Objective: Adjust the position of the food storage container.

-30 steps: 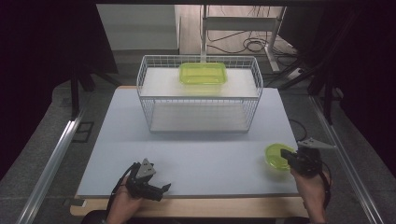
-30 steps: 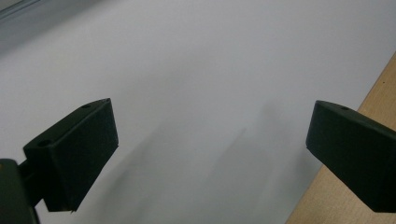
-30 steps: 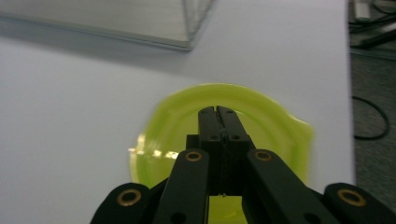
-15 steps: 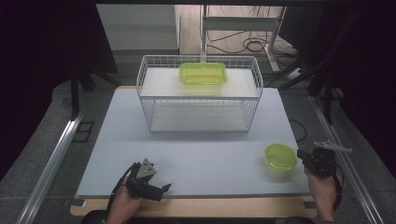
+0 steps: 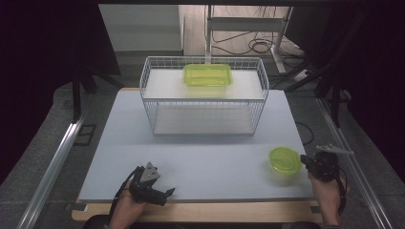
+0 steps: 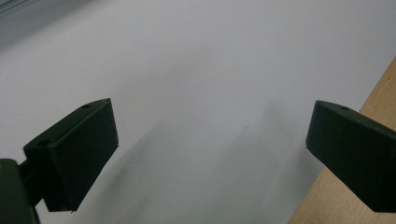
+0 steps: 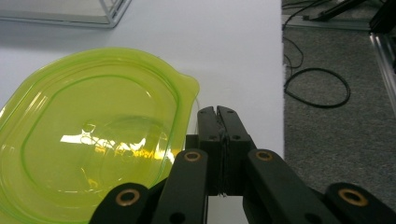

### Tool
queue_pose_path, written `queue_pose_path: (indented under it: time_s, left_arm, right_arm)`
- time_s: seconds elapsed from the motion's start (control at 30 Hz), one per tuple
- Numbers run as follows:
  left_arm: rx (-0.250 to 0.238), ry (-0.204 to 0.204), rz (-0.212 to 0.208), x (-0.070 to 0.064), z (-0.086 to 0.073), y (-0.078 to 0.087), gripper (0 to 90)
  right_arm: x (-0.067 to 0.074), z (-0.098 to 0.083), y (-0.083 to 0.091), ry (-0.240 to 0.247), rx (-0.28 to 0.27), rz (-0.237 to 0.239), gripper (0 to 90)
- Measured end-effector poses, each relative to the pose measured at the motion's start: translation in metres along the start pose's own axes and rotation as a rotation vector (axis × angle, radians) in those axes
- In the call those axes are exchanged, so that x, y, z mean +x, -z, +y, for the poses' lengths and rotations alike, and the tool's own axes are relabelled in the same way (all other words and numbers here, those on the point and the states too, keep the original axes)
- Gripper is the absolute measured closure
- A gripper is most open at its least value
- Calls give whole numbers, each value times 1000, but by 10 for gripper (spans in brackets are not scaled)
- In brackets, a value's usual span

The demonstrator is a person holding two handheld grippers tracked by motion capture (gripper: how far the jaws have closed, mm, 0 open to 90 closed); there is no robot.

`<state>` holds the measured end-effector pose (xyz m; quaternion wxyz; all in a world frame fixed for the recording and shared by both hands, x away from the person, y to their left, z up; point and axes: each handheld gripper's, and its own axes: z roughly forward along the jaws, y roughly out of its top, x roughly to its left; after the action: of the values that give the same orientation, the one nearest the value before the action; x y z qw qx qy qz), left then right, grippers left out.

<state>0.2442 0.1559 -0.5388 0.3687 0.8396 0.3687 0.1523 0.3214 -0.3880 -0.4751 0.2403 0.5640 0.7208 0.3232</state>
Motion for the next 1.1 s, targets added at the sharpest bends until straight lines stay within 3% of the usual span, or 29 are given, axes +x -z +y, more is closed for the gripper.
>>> queue_pose_path:
  time_s: [0.33,0.63,0.8,0.93,1.1]
  left_arm:
    - [2,-1,0,0,0,0,21]
    - [5,-2,-1,0,0,0,21]
    - [4,-1,-1,0,0,0,21]
    - [6,-2,0,0,0,0,21]
    - [8,-5,0,-1,0,-1,21]
  right_arm:
    - [22,2,-5,13,25,69,883]
    - [48,5,-11,37,49,162,868]
    - [46,3,-8,22,49,165,860]
    - [42,-5,-7,-1,80,168,871]
    - [49,-11,-9,4,106,203,875]
